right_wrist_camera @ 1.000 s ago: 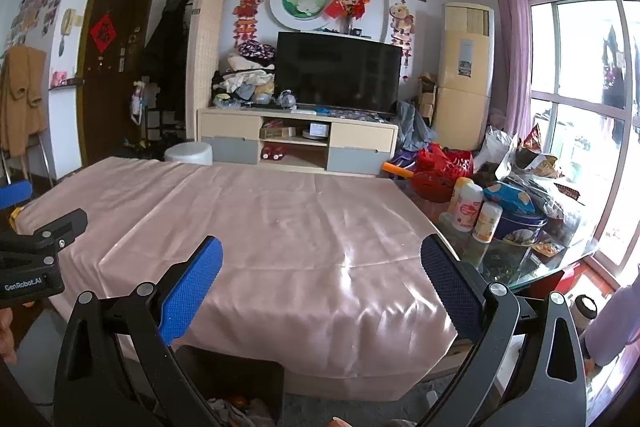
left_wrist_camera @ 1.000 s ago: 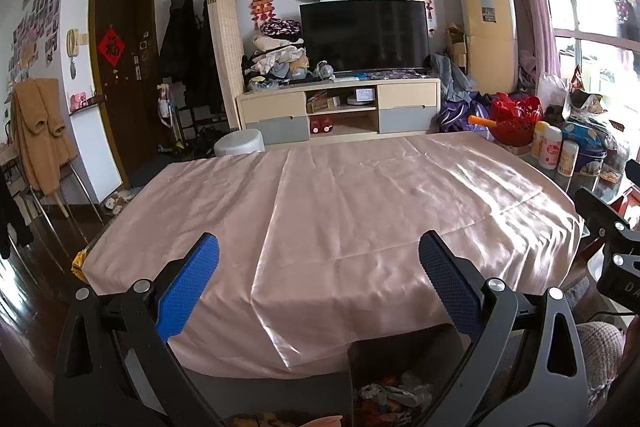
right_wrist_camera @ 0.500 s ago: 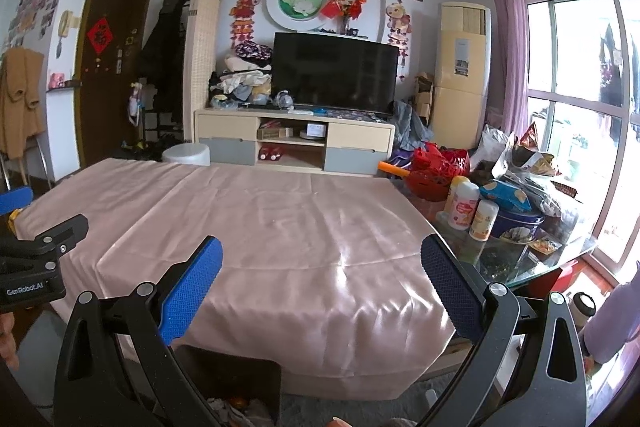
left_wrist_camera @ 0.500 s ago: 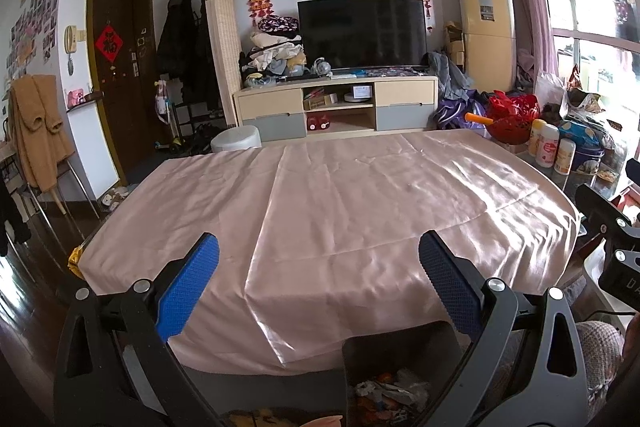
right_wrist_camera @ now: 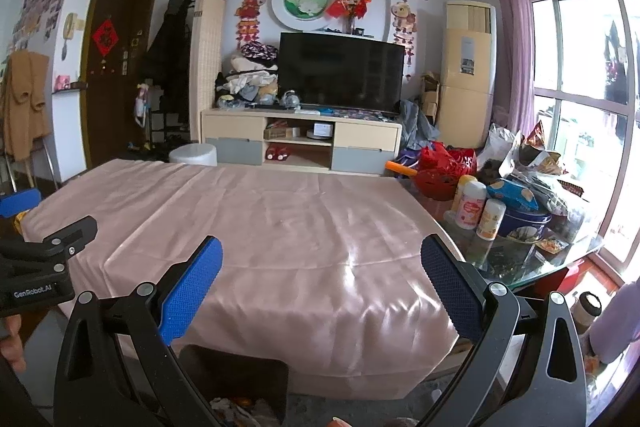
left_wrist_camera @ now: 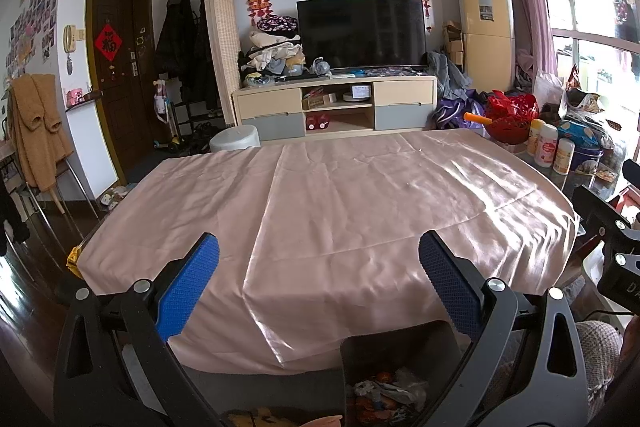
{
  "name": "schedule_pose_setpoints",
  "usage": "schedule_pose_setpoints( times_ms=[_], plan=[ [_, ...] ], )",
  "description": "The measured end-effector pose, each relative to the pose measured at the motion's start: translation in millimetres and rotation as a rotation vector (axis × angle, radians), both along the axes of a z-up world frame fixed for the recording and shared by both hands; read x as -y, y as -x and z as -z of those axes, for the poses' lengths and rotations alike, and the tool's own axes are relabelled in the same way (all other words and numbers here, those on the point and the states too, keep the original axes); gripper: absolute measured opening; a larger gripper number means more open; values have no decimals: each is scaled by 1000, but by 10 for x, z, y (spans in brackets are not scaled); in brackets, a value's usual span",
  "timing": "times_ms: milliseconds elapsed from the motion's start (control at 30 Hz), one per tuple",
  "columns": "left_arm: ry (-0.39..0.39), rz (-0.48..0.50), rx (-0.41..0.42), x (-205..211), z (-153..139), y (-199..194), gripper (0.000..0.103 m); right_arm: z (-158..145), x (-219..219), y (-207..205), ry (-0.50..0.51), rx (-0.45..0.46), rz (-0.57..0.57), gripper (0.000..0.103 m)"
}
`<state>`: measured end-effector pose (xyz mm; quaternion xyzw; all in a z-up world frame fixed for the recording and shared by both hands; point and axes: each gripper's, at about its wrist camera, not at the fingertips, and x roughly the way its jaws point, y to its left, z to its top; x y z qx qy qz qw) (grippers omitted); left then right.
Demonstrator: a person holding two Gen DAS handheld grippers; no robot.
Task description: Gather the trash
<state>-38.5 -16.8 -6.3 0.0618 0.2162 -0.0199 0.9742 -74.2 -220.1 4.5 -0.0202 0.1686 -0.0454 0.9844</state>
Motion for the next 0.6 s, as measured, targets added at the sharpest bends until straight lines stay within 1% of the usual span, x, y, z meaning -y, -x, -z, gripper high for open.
schedule_pose_setpoints(
  times_ms=[600],
  plan=[
    [2,0,1,20,7,3,95,9,-20,-10,-4,1,-6,100]
  ],
)
